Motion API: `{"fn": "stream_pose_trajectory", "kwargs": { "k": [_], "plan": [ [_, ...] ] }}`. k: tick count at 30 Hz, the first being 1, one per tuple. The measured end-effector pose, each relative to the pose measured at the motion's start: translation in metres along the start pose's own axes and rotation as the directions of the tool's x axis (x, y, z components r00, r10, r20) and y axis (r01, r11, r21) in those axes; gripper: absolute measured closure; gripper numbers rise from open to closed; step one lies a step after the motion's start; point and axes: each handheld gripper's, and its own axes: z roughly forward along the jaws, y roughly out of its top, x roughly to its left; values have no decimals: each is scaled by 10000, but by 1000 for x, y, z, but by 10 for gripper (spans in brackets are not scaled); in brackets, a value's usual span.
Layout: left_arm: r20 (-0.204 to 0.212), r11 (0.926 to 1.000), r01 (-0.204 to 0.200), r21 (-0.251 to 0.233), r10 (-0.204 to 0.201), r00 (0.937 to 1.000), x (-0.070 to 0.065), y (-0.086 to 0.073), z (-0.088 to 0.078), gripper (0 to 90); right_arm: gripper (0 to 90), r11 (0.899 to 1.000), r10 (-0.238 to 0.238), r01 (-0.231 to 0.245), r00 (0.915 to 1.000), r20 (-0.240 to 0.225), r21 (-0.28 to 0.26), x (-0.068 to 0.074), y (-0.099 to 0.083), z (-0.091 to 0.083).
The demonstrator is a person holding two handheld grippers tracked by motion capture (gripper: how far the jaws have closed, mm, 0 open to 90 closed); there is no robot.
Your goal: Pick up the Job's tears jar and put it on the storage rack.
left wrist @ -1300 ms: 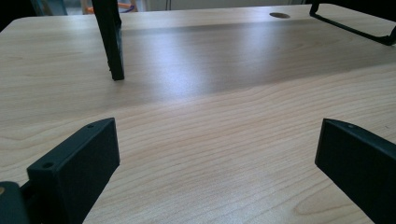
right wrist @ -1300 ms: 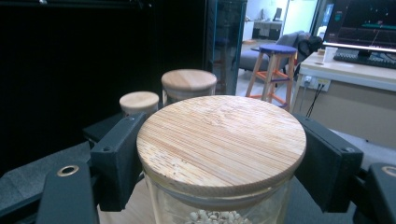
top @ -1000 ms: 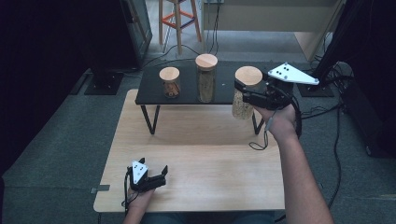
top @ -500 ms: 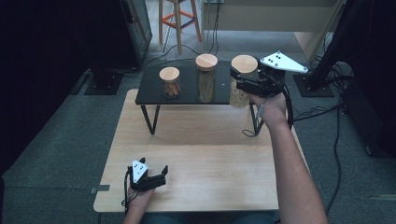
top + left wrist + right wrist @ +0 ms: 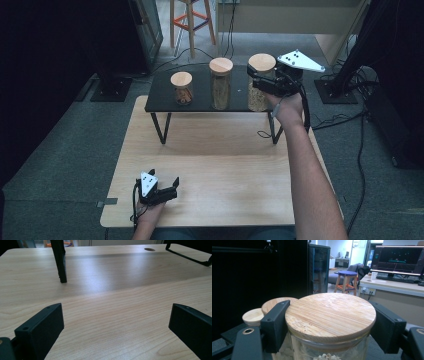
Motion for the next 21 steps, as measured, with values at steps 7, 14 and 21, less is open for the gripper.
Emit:
{"fn": "stream_pose_trajectory", "kwargs": {
  "k": [7,14,21],
  "plan": [
    [63,10000,39,51,-40,10000,2,1,1,0,239,9998,54,-56,9999,130,205,-5,-9,21],
    [77,10000,-14,65,13,10000,1,1,1,0,239,9991,99,-103,9999,97,422,-10,-14,38],
    [70,9999,-7,111,7,10000,1,2,1,0,239,9998,46,-47,10000,54,183,-13,-27,47]
  ]
}}
